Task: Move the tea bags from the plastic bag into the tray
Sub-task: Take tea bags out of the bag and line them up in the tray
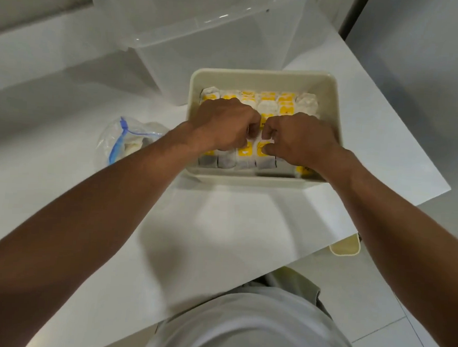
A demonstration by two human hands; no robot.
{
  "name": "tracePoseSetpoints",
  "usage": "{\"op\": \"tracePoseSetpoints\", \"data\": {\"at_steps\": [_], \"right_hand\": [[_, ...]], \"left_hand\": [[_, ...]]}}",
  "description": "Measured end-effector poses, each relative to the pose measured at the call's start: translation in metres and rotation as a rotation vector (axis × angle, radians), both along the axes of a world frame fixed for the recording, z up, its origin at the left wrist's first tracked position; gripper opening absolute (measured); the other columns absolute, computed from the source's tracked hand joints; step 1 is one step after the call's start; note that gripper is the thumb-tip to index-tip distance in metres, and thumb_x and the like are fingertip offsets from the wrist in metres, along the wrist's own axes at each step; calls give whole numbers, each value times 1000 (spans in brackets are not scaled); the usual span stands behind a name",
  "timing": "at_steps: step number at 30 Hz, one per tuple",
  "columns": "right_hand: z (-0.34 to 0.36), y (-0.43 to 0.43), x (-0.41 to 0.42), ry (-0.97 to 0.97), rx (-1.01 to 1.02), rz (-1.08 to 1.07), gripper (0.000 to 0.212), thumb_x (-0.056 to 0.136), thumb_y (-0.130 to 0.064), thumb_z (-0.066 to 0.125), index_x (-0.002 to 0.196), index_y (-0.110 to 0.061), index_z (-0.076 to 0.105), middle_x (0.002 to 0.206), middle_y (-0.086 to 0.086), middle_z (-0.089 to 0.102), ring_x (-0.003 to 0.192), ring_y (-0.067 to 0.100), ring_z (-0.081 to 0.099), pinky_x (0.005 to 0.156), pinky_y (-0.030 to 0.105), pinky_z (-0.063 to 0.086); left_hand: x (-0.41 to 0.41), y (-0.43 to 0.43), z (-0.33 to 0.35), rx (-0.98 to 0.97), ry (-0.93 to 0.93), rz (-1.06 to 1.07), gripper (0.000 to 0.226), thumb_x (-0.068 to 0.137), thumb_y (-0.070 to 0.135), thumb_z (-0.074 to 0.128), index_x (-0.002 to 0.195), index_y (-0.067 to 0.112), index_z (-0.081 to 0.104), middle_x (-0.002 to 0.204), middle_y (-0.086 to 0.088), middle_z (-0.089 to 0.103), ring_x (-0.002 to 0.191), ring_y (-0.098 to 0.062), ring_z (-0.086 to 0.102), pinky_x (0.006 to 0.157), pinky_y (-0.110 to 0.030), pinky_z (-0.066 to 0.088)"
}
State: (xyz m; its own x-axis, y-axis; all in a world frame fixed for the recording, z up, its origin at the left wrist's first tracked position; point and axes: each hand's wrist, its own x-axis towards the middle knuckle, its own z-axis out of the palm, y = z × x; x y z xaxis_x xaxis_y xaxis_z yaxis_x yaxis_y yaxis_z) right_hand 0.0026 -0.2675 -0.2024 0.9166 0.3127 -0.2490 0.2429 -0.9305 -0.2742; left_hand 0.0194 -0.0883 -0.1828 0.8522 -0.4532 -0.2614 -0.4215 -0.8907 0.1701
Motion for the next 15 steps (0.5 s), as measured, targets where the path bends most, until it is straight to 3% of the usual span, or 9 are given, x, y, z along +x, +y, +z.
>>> {"op": "tracePoseSetpoints", "data": {"at_steps": [3, 7, 15], "right_hand": [[5, -5, -4, -37, 31, -18, 28, 78, -52, 72, 96, -36, 59, 97, -10, 65, 93, 20, 62, 77, 34, 49], [12, -8, -15, 8, -5, 4, 30, 75, -51, 74, 81, -32, 52, 89, -10, 62, 86, 19, 61, 70, 31, 45], [10, 7, -22, 23, -159, 96, 27, 79, -50, 71, 95, -31, 63, 104, 1, 65, 98, 27, 62, 72, 30, 40]], "left_hand": [[-5, 5, 3, 16, -102, -10, 27, 80, 42, 72, 102, 34, 60, 103, 10, 65, 103, -19, 59, 67, -30, 32], [-22, 9, 7, 83, -208, -31, 44, 72, 63, 72, 95, 29, 55, 100, 8, 63, 98, -22, 59, 64, -31, 30], [-27, 2, -4, 263, -193, -37, 35, 80, 55, 70, 96, 25, 63, 105, 1, 67, 102, -26, 63, 65, -32, 37]]}}
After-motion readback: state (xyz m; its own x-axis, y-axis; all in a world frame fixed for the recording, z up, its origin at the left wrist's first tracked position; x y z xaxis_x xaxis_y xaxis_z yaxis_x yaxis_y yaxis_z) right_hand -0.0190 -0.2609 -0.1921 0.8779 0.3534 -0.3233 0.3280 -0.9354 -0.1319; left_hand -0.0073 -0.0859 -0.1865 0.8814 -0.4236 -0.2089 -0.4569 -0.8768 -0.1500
